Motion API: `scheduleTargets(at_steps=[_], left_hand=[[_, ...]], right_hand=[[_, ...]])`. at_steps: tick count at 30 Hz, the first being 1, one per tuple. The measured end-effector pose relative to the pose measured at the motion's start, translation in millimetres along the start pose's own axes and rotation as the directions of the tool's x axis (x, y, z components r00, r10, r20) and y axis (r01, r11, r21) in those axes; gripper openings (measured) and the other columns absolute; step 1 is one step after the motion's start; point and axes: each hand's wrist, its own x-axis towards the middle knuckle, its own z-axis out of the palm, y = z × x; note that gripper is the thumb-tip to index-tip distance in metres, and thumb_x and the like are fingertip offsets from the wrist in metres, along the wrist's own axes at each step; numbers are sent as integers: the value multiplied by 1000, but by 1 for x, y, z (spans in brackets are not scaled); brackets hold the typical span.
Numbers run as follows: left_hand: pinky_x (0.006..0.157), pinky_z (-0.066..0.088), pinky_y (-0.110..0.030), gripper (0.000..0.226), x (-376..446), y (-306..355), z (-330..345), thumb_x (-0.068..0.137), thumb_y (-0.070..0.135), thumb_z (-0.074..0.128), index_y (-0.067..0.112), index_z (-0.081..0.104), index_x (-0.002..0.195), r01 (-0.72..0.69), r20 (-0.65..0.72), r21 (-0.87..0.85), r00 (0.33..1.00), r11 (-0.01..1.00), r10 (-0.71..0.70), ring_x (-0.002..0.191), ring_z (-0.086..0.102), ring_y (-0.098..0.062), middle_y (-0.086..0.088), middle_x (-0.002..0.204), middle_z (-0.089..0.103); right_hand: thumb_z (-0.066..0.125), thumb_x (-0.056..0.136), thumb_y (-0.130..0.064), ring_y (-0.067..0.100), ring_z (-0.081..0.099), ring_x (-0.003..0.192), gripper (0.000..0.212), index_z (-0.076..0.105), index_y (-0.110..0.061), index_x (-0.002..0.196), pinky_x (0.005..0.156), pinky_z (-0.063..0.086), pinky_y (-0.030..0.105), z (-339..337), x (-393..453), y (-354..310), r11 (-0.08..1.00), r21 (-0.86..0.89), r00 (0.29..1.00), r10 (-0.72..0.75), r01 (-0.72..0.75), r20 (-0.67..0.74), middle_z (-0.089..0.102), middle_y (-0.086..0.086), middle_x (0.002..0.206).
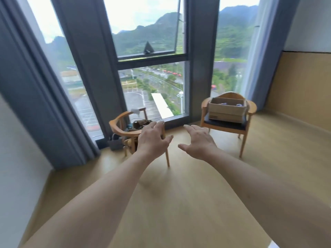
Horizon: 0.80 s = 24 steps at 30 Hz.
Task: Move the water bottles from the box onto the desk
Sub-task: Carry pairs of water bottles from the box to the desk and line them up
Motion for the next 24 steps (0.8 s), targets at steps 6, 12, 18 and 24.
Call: scheduleTargets(at_steps=[6, 12, 18, 24], left_hand=[[117, 30, -46, 70, 98, 62, 89, 91, 51, 61, 29, 37, 153, -129, 105, -45, 985, 991, 134, 144, 31, -24, 0, 156, 40], [114, 35, -46, 72, 220, 96, 185, 86, 56, 63, 34, 39, 150, -209, 156, -136, 961, 969, 229, 143, 33, -23, 4, 154, 41], [111, 35, -43, 75, 361, 129, 269, 82, 62, 61, 36, 39, 149, -261, 203, -178, 934, 949, 295, 141, 34, -23, 5, 154, 42], [108, 38, -44, 71, 482, 176, 332, 83, 56, 63, 38, 41, 148, -312, 218, -222, 908, 924, 359, 138, 37, -23, 6, 150, 46]], right_hand=[[69, 87, -52, 29, 34, 144, 81, 33, -25, 155, 113, 37, 46, -11, 63, 100, 986, -13, 985, 162, -164, -61, 39, 3, 158], [69, 87, -50, 28, 39, 139, 80, 35, -24, 154, 110, 40, 44, -16, 156, 184, 957, -13, 950, 286, -290, -127, 42, 3, 155], [68, 88, -48, 28, 38, 139, 78, 34, -24, 155, 110, 41, 43, -28, 279, 259, 912, 6, 904, 407, -410, -132, 41, 3, 155], [67, 87, -48, 28, 42, 133, 76, 37, -23, 152, 106, 42, 42, -44, 381, 339, 874, 22, 862, 482, -485, -158, 46, 3, 149]])
